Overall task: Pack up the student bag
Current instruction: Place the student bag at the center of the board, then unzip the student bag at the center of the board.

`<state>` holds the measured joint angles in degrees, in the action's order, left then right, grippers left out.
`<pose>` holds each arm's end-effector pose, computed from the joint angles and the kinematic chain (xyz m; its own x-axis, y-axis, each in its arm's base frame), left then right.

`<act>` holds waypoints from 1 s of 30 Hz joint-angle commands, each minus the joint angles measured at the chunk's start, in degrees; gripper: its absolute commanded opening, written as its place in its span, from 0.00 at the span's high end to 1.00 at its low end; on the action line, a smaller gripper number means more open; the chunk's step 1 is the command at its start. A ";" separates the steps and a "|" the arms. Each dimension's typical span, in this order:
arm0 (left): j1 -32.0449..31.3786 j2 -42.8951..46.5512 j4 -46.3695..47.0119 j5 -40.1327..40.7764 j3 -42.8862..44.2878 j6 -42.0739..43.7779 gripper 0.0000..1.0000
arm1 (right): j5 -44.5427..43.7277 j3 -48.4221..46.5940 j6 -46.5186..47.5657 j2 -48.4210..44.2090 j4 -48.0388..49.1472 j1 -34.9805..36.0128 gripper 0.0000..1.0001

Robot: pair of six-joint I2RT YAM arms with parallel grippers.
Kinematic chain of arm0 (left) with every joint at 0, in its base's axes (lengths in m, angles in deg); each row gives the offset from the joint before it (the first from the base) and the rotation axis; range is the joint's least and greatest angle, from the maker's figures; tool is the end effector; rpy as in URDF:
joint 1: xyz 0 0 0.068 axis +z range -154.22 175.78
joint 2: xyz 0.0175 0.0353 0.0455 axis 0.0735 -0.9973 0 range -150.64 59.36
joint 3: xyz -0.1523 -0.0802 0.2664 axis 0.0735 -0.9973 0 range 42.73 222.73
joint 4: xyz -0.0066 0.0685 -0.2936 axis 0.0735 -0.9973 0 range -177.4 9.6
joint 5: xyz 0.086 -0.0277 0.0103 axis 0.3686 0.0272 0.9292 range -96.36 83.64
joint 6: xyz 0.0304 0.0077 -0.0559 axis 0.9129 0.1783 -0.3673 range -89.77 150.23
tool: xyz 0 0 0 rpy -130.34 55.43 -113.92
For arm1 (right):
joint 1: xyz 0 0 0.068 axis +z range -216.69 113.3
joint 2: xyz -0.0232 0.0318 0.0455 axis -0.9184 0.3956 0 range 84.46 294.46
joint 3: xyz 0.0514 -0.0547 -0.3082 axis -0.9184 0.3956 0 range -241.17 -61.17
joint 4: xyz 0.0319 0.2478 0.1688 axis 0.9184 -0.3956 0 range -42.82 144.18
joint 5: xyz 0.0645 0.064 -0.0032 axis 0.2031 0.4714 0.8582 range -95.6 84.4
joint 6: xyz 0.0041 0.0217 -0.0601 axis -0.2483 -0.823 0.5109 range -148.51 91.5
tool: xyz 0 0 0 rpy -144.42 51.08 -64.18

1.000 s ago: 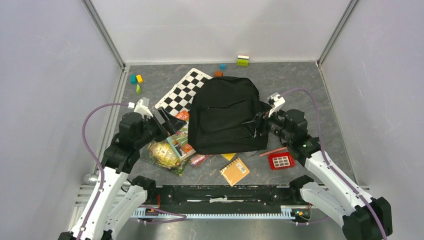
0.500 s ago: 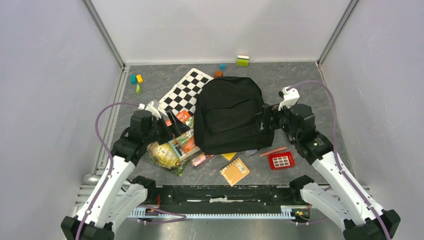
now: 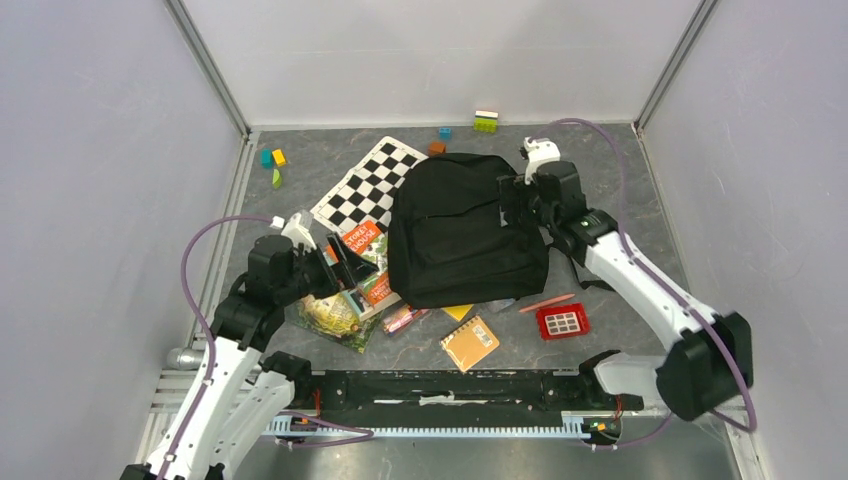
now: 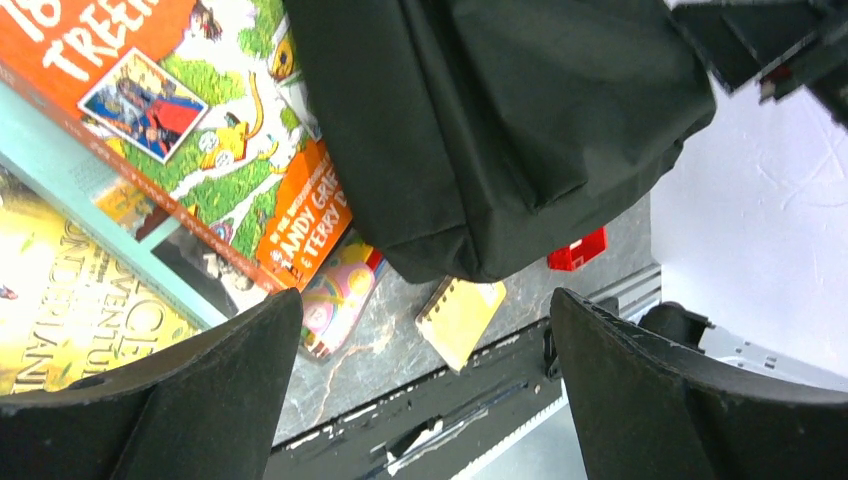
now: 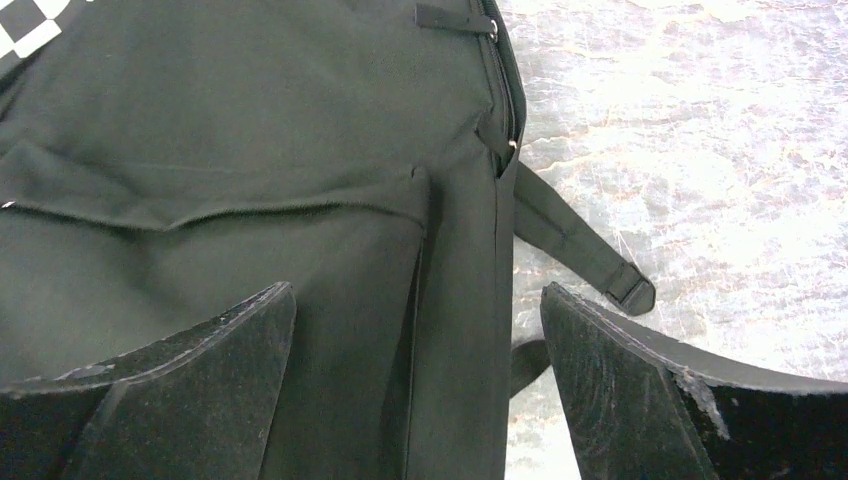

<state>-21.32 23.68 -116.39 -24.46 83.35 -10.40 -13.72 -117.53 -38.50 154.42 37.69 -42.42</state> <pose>0.1422 -0.0600 0.3161 -0.7219 -0.4254 -0.5458 0.0843 0.7288 -0.6796 0.2891 0.1225 0.3335 -0.5013 -0.0377 -0.8644 -0.2119 0.9740 0.0804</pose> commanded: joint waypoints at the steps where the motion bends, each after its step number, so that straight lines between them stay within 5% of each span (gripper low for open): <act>1: 0.01 0.26 -3.92 -2.90 -0.68 2.17 0.00 | -2.16 -6.29 1.60 7.80 4.19 -2.08 0.02; 9: -0.04 3.08 -12.49 -3.25 3.75 4.93 0.00 | 6.30 -13.23 -0.28 21.40 7.00 -8.91 0.02; 22: -0.03 5.60 -13.06 -3.56 2.98 2.47 0.00 | 20.12 -15.67 -2.70 34.14 9.65 -10.91 0.02; 25: -0.04 5.17 -13.14 -2.38 2.98 2.81 0.00 | 20.89 -16.48 -2.38 33.87 10.31 -10.96 0.17; 30: -0.03 2.71 -13.02 -1.33 5.62 4.74 0.00 | 26.20 -18.56 -2.12 30.78 14.21 -10.93 0.69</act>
<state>-21.32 28.10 -129.74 -26.02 85.23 -8.08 6.00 -132.41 -40.58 188.71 45.62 -53.57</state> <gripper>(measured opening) 0.993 0.476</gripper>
